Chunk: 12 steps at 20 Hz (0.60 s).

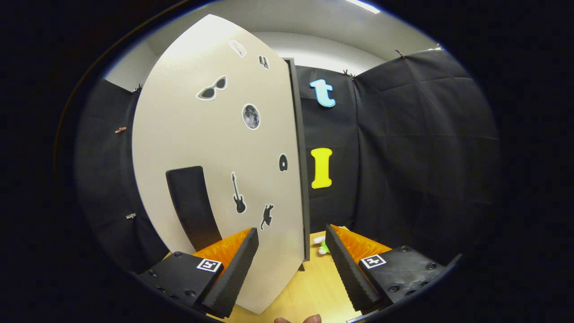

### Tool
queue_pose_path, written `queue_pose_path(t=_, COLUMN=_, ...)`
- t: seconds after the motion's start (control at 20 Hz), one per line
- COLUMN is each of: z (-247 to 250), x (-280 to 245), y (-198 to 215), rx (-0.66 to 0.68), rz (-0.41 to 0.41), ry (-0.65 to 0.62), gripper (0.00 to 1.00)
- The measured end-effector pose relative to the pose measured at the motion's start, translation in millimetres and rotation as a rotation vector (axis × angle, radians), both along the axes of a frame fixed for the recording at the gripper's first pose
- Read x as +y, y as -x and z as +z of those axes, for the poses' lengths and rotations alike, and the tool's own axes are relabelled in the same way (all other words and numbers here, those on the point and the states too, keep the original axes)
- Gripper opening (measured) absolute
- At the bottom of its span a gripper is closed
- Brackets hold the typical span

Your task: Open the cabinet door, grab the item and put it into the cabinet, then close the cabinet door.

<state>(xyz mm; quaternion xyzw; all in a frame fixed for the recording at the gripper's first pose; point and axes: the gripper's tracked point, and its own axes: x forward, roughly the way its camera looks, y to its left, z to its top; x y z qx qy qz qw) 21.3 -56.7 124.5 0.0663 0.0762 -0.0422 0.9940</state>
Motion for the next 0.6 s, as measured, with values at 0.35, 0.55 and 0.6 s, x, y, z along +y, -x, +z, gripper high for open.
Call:
queue_pose_path(t=0.35, z=-3, x=110, y=-27, rx=-0.003, rz=0.192, ry=-0.013, gripper=0.98)
queue_pose_path(t=0.55, z=3, x=131, y=-22, rx=-0.027, rz=0.227, ry=0.002, gripper=0.98)
queue_pose_path(t=0.6, z=2, x=132, y=-20, rx=-0.03, rz=0.231, ry=0.023, gripper=0.98)
